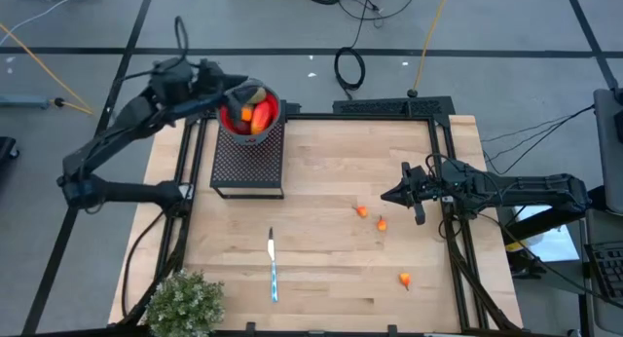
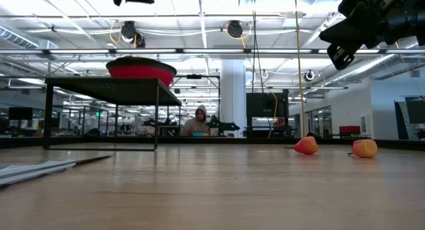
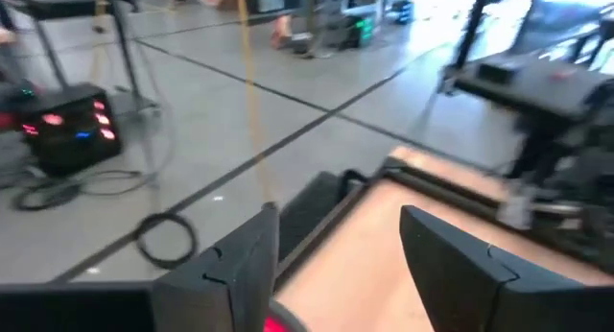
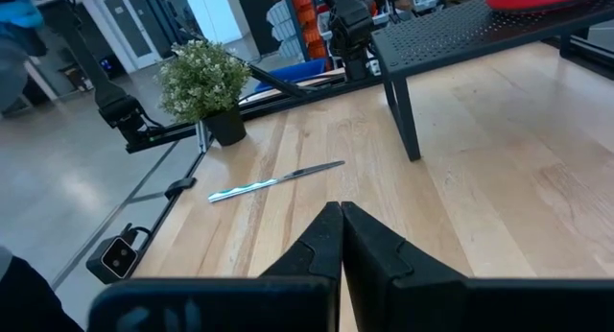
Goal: Pick & Place Fruit
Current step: Put the peach into the red strainer bowl on the shelf
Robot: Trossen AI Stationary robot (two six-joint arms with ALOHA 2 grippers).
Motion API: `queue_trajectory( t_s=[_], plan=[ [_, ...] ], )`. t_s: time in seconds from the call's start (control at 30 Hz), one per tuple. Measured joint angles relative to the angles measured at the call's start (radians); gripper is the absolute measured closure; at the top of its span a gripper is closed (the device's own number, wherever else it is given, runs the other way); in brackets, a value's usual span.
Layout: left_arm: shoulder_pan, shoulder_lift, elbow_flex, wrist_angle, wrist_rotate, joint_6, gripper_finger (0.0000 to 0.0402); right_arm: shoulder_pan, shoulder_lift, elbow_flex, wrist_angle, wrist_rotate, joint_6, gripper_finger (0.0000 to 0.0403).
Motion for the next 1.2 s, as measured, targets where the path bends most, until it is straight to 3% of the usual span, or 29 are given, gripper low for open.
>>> queue_trajectory(
  t_s=[0.27, 0.73, 1.1, 1.2],
  plan=[
    [-0.101, -0.095, -0.001, -0.142, 0.003, -0.108, 0.0229, 0.000, 0.001, 0.000, 0.006, 0.000, 0.000, 0.0403],
    [-0.347, -0.138, -0.039, -0.239, -0.040, -0.108, 0.0315, 0.000, 0.001, 0.000, 0.007, -0.004, 0.002, 0.0403],
    [-0.502, -0.192, -0.264, 0.018, -0.042, -0.156, 0.0393, 0.038, 0.035, 0.002, 0.009, 0.001, -0.028, 0.0403],
    [-0.537, -0.221, -0.335, 0.094, -0.047, -0.190, 0.0397, 0.060, 0.075, 0.033, -0.030, 0.028, -0.062, 0.0403]
  ],
)
